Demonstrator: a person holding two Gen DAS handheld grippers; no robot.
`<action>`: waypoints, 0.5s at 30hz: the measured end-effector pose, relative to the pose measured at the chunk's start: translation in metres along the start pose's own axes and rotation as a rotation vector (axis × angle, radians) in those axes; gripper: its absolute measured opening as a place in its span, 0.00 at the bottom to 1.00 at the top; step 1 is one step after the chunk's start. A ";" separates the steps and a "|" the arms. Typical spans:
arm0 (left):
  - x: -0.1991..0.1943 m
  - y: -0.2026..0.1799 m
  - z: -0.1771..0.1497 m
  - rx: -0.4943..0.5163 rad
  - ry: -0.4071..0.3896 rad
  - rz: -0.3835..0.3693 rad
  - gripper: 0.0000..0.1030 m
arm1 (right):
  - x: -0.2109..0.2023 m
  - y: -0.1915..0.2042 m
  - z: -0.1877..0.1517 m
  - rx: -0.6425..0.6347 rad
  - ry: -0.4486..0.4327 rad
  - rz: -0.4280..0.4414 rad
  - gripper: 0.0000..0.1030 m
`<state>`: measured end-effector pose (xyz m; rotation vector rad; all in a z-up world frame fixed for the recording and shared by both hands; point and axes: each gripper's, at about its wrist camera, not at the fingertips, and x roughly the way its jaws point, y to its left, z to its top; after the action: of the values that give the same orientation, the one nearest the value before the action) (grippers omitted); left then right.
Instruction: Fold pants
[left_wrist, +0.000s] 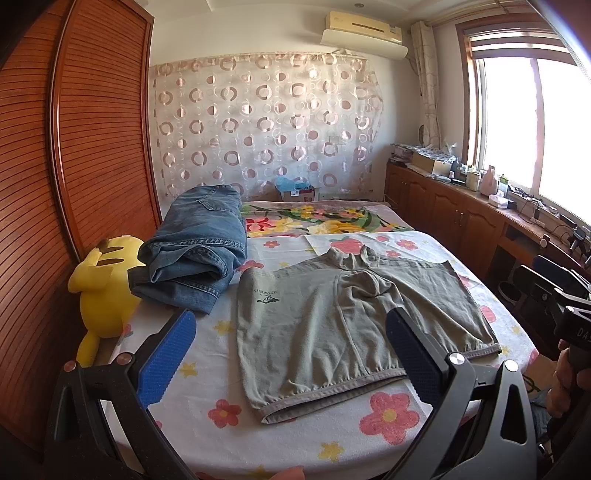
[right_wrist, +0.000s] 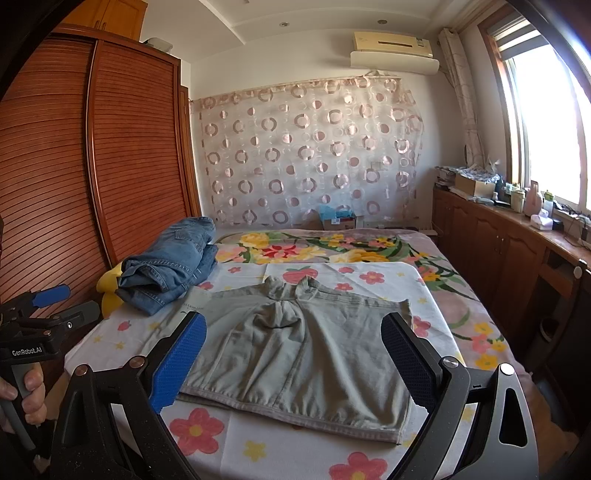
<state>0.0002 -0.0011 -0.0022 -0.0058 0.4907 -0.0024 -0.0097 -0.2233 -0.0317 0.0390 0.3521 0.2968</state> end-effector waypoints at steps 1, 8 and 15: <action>0.000 0.000 0.000 0.000 0.000 -0.002 1.00 | 0.000 0.000 0.000 0.000 0.000 -0.001 0.93; 0.000 0.001 0.000 -0.001 0.002 -0.002 1.00 | 0.000 0.000 0.000 0.001 0.001 0.000 0.93; 0.000 0.000 0.000 -0.001 0.000 -0.003 1.00 | 0.000 0.001 0.000 -0.001 0.001 0.000 0.93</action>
<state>0.0002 -0.0007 -0.0020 -0.0080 0.4903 -0.0050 -0.0099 -0.2225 -0.0318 0.0383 0.3529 0.2973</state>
